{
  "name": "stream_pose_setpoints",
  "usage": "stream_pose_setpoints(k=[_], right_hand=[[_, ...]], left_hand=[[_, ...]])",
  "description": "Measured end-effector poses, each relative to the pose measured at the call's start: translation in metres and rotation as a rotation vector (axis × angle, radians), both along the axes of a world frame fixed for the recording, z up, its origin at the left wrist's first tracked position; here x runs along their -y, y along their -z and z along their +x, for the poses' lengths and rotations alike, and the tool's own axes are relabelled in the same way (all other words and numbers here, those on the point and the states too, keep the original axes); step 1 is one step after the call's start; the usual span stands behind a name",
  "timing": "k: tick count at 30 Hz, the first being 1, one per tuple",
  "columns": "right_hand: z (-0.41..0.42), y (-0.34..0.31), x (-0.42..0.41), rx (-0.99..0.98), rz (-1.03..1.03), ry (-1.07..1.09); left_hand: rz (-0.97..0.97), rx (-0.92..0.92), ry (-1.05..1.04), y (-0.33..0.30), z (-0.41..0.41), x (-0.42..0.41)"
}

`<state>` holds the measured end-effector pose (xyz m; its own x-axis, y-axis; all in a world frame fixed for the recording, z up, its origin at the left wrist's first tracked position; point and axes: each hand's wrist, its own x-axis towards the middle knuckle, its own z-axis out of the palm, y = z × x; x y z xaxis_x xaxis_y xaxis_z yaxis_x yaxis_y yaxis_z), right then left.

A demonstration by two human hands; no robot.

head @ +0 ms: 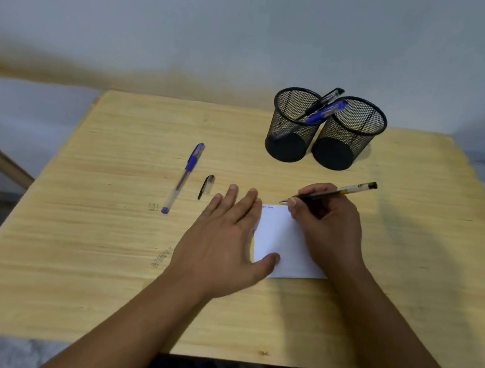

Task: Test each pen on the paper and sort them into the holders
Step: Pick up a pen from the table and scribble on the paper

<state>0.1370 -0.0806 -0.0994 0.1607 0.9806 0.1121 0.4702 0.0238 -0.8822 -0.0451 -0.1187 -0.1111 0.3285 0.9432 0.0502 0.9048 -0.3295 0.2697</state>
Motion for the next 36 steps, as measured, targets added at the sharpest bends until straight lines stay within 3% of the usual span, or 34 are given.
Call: stream_pose_setpoints(k=[7,36], right_hand=[[-0.0024,0.0014,0.0013,0.131,0.004,0.004],[-0.0055,0.0037,0.0015,0.136,0.043,0.012]], left_hand=[[-0.011,0.026,-0.003,-0.0001,-0.0006,-0.0007],[-0.022,0.104,-0.026,-0.0038,0.0005,0.0002]])
